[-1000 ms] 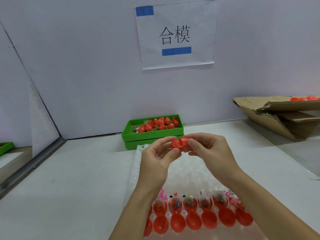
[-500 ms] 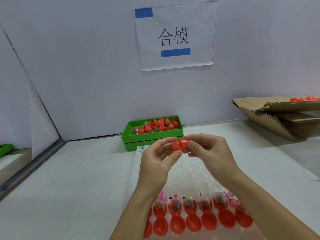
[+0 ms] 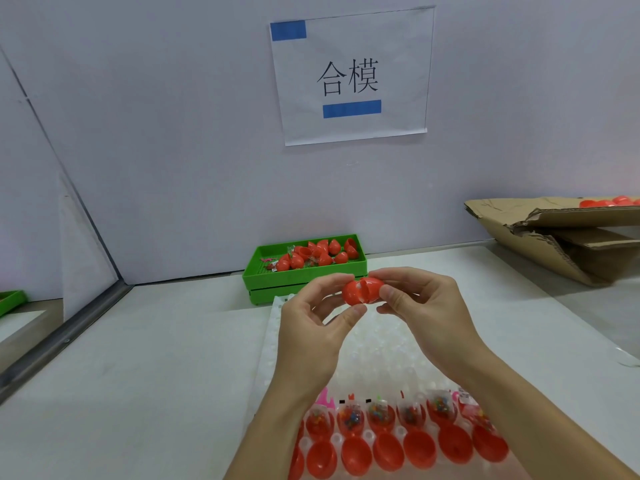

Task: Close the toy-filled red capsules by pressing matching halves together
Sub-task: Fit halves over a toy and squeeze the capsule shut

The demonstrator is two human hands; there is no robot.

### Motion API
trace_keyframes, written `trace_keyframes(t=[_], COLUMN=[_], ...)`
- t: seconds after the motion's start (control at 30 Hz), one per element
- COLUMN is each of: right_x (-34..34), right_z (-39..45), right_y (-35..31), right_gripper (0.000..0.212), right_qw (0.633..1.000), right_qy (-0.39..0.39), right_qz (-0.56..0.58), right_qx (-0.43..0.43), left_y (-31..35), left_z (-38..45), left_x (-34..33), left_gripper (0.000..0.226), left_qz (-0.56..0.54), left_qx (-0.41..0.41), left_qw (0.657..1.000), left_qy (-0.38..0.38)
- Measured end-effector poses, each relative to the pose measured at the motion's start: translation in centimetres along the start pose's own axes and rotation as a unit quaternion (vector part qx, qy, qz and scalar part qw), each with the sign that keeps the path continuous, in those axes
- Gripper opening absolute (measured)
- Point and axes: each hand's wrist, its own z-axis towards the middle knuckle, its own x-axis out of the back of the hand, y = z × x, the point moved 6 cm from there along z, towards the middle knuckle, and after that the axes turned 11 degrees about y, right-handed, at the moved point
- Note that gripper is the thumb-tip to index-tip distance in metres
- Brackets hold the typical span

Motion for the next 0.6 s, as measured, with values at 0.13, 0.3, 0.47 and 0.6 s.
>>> trace_keyframes(t=[0.13, 0.3, 0.47, 0.6], right_x=[0.01, -0.05, 0.0, 0.0], right_z=[-0.04, -0.11, -0.14, -0.19], right_y=[-0.08, 0.0, 0.01, -0.03], right_gripper=[0.021, 0.02, 0.02, 0.02], right_qw=[1.0, 1.0, 1.0, 1.0], right_qy=[0.0, -0.006, -0.008, -0.005], right_qz=[-0.001, 0.0, 0.005, 0.003], right_qx=[0.0, -0.002, -0.004, -0.004], left_y=[0.08, 0.3, 0.47, 0.43], left_z=[-0.03, -0.03, -0.09, -0.11], left_x=[0.03, 0.02, -0.02, -0.06], left_gripper=[0.036, 0.034, 0.033, 0.032], left_qz=[0.0, 0.014, 0.02, 0.019], left_qx=[-0.001, -0.015, -0.023, -0.022], left_qw=[1.0, 1.0, 0.999, 1.0], left_qy=[0.003, 0.01, 0.012, 0.01])
